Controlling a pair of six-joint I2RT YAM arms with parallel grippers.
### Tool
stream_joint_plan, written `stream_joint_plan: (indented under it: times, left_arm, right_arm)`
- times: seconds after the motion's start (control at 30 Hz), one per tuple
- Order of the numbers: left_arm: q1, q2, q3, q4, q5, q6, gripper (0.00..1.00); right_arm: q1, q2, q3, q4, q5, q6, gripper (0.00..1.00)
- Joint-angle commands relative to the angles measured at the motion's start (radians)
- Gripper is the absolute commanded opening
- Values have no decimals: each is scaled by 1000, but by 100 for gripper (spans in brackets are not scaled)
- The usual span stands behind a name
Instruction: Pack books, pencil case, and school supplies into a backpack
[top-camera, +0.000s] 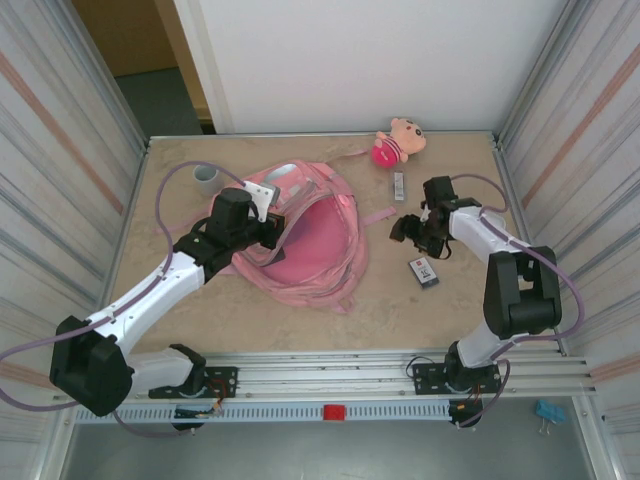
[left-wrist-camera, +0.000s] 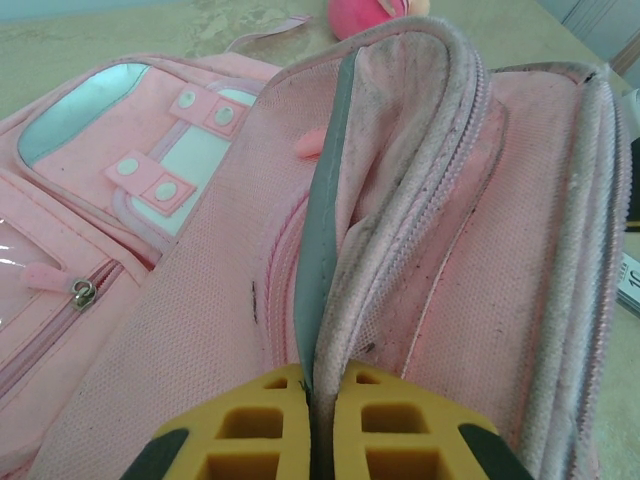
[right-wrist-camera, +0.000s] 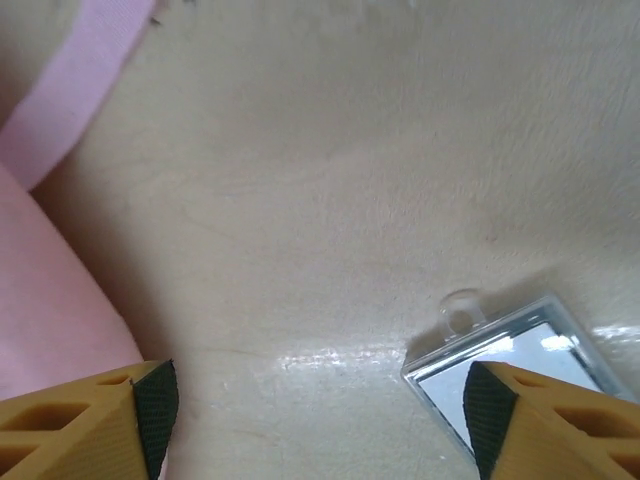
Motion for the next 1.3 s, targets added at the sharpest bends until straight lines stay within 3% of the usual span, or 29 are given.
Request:
stream_joint_plan:
  times: [0.0, 0.17, 0.53, 0.8, 1.27]
  left_arm:
    - [20, -32, -2, 14, -30, -18, 0]
    - [22, -20, -11, 21, -24, -16, 0]
    - [22, -20, -10, 24, -15, -18, 0]
    - [22, -6, -3, 30, 1, -17, 0]
    - [22, -14, -3, 24, -2, -18, 0]
  right_arm:
    - [-53, -19, -23, -145, 72, -102, 77]
    - [-153, 26, -99, -100, -37, -129, 79]
    - [-74, -21, -195, -104, -127, -107, 78]
    - [24, -57, -104, -238, 149, -112, 80]
    - [73, 87, -53, -203, 152, -91, 76]
